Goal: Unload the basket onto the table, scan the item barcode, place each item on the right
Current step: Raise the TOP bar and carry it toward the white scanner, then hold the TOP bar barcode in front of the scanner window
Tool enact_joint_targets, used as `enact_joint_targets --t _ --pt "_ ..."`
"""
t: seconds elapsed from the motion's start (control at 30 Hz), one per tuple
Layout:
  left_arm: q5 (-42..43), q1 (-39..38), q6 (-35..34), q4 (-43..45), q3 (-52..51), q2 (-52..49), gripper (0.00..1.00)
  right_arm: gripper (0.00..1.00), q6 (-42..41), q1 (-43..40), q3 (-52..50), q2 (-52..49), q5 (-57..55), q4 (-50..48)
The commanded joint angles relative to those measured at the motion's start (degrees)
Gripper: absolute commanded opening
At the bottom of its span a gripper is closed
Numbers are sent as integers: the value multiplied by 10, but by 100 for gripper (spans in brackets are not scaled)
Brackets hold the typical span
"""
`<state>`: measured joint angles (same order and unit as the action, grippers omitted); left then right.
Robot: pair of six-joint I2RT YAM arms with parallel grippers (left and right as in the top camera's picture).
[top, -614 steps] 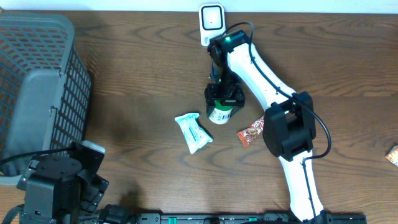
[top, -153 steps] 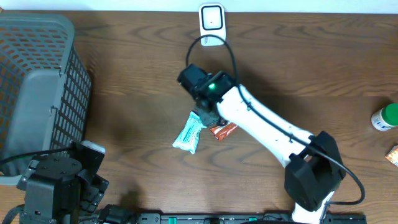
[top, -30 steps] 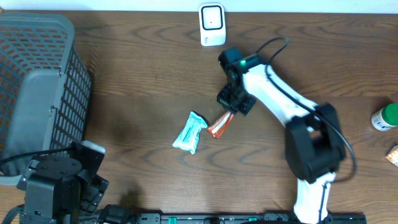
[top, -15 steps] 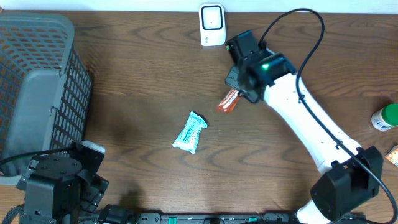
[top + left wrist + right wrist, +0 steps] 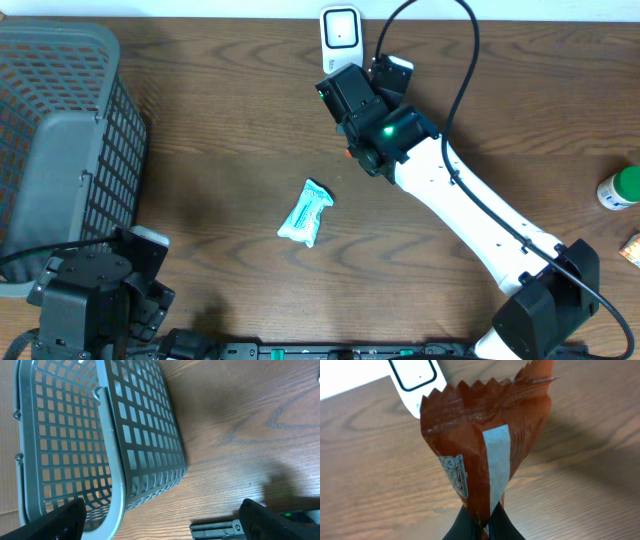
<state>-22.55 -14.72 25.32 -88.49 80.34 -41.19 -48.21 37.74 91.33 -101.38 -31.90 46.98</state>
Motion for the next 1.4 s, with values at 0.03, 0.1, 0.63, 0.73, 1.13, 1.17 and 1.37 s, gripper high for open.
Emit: enact_joint_targets --t 0.03,0.1,0.63,0.73,1.13,1.17,1.37 --pt "1 2 -5 0 3 0 98 1 136 -5 -3 13 103 -44" --pt "1 2 -5 0 3 0 98 1 210 -18 -4 13 218 -93" --pt "1 2 -5 0 3 0 98 1 371 -168 -80 -62 842 -584" --pt "1 2 -5 0 3 0 98 1 296 -195 -80 -117 864 -721" --pt "1 2 -5 0 3 0 98 1 116 -257 -8 -338 850 -1180" --pt "1 2 -5 0 3 0 98 1 116 -258 10 -353 842 -1180" --pt "1 2 -5 0 3 0 98 1 123 -262 152 -445 799 -1163"
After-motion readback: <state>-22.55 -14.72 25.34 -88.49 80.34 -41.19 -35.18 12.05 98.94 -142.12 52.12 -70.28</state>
